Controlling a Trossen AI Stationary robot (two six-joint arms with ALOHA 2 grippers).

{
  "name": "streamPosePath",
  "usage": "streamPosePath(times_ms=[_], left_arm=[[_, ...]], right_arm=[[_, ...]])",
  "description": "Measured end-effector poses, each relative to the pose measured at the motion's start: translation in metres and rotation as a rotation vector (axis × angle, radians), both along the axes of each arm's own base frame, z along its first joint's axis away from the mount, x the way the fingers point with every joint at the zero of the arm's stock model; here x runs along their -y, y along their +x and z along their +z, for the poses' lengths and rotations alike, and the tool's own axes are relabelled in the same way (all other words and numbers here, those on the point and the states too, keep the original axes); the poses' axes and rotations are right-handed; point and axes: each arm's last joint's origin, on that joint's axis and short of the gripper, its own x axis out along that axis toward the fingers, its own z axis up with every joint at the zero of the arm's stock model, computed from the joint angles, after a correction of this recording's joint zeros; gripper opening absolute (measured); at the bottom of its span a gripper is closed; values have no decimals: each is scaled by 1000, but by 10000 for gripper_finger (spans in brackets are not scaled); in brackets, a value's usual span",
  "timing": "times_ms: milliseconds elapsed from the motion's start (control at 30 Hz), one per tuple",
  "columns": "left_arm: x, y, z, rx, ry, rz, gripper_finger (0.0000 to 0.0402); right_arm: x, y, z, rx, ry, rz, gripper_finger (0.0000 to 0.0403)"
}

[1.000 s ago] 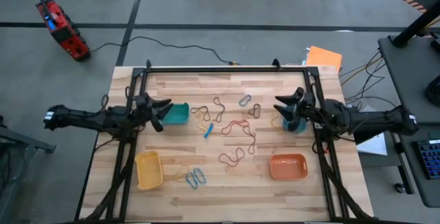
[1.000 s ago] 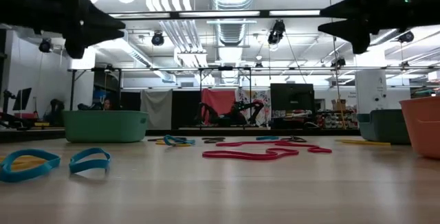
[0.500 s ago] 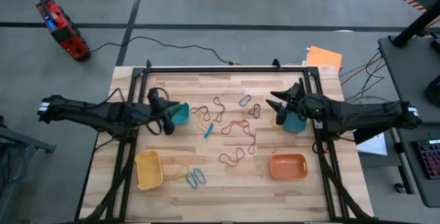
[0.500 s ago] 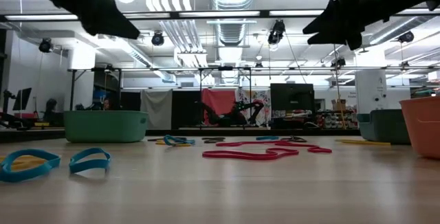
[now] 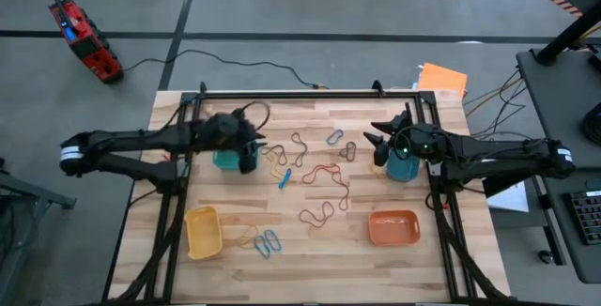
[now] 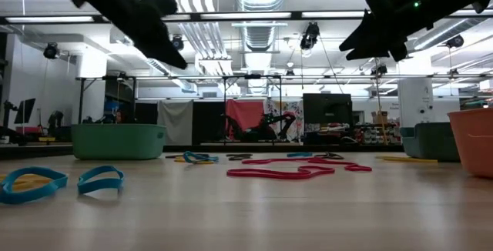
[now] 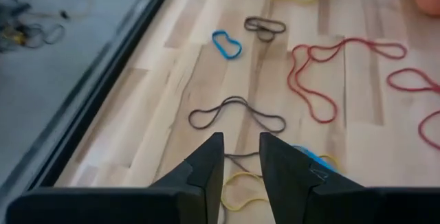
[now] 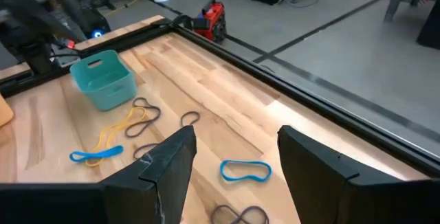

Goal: Sort rubber bands into baskets
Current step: Put the brown rubber band into the green bin

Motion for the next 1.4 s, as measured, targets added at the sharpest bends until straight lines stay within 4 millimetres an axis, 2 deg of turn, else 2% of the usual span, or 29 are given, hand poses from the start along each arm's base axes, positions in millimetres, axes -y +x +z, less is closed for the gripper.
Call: streamPosePath(times_ms=[233, 367, 533, 733, 900, 1233, 1400], left_arm=[[-45, 32, -24, -153, 38, -31, 77], [-57, 51, -44, -235, 14, -44, 77], [-62, 65, -69, -318, -41, -69, 77], [-69, 71, -91, -386, -84, -65, 77], [-75, 74, -99, -404, -102, -47, 82], [-78, 77, -118, -457, -132, -40, 132], [-78, 77, -120, -465, -131, -44, 135]], right_arm=[[0, 0, 0, -1, 0, 0, 201], [0, 0, 0, -3, 1, 0, 201], [0, 0, -1, -4, 2, 0, 201], [0, 0, -1, 2, 12, -4, 201], [0, 0, -1, 1, 21, -6, 201], [0, -1, -2, 8, 47, -13, 201], [0, -1, -2, 8, 46, -13, 201]])
